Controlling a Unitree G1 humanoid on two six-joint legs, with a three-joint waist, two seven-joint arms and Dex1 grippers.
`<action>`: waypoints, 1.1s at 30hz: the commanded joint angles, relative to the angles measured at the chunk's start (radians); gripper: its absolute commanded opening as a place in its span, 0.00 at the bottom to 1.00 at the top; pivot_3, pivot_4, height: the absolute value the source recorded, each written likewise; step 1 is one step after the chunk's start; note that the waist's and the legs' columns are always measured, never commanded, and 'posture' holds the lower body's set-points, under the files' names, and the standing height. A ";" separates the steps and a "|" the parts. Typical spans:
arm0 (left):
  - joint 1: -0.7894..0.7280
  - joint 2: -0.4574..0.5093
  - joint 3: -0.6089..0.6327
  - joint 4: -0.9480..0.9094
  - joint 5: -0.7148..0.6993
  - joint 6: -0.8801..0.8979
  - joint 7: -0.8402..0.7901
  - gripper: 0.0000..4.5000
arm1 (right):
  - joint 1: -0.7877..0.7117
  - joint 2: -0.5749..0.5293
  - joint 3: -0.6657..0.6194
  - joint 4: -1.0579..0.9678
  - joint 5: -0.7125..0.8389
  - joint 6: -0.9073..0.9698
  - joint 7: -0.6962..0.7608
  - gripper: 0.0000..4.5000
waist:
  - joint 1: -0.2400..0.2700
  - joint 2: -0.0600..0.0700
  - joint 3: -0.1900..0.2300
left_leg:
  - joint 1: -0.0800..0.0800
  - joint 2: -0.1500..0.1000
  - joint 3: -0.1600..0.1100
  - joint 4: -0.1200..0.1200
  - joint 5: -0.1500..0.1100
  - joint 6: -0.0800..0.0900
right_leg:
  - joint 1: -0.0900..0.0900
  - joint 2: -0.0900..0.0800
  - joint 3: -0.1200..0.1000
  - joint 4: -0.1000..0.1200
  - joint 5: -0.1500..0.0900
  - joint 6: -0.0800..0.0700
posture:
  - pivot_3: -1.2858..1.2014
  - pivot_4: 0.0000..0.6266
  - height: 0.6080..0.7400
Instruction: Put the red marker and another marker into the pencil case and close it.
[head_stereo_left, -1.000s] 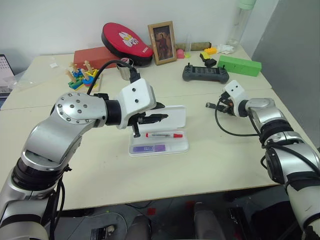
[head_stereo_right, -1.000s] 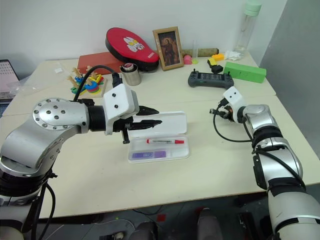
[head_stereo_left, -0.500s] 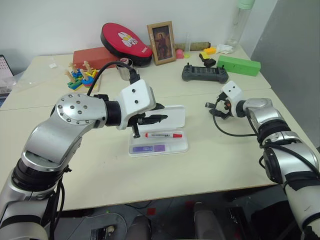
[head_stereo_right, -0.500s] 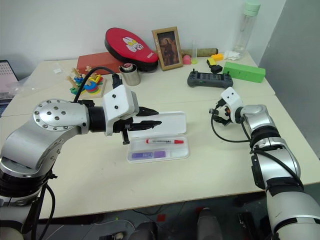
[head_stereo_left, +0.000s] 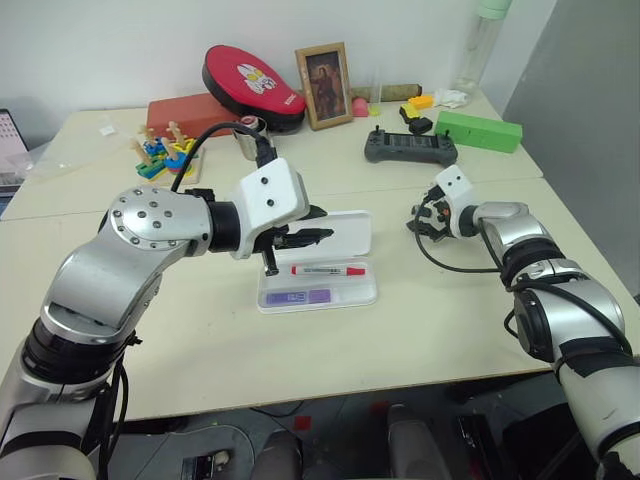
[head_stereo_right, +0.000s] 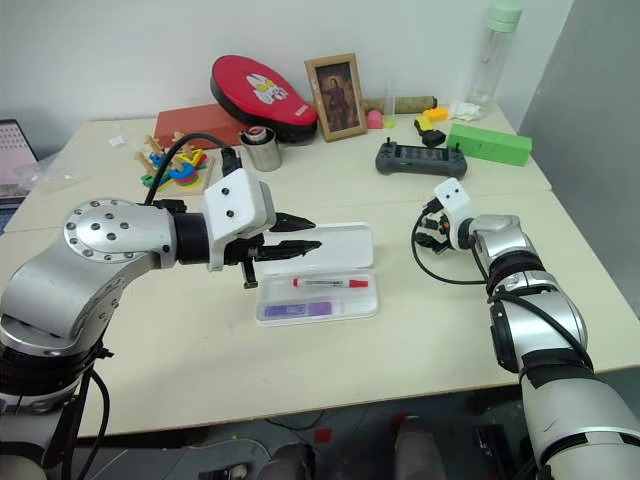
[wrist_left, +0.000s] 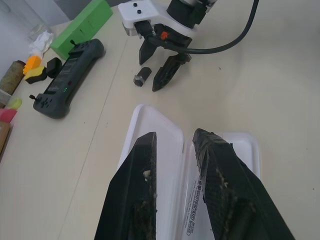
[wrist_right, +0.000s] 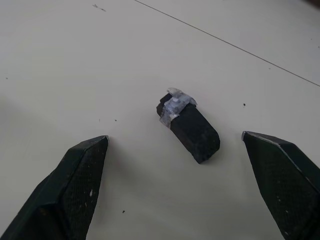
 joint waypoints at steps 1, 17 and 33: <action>0.002 0.014 0.043 -0.033 0.008 0.000 0.012 0.27 | -0.026 -0.010 -0.021 -0.004 0.004 -0.008 -0.007 0.99 | 0.000 0.000 0.000 | 0.000 0.000 0.000 0.000 0.000 0.000 | 0.000 0.000 0.000 0.000 0.000 0.000 | 0.52 0.24 1.00; 0.014 0.017 0.055 -0.049 0.001 0.011 0.019 0.27 | -0.029 0.010 -0.047 0.009 0.003 -0.013 -0.057 0.96 | -0.001 0.000 0.000 | 0.000 0.000 0.000 0.000 0.000 0.000 | 0.000 0.000 0.000 0.000 0.000 0.000 | 0.52 0.24 1.00; 0.019 0.012 0.057 -0.059 -0.002 0.024 0.024 0.27 | -0.035 0.030 -0.057 0.007 0.007 -0.043 -0.085 0.16 | -0.002 0.000 0.000 | 0.000 0.000 0.000 0.002 0.000 0.000 | 0.000 0.000 0.000 0.001 0.000 0.000 | 0.52 0.24 1.00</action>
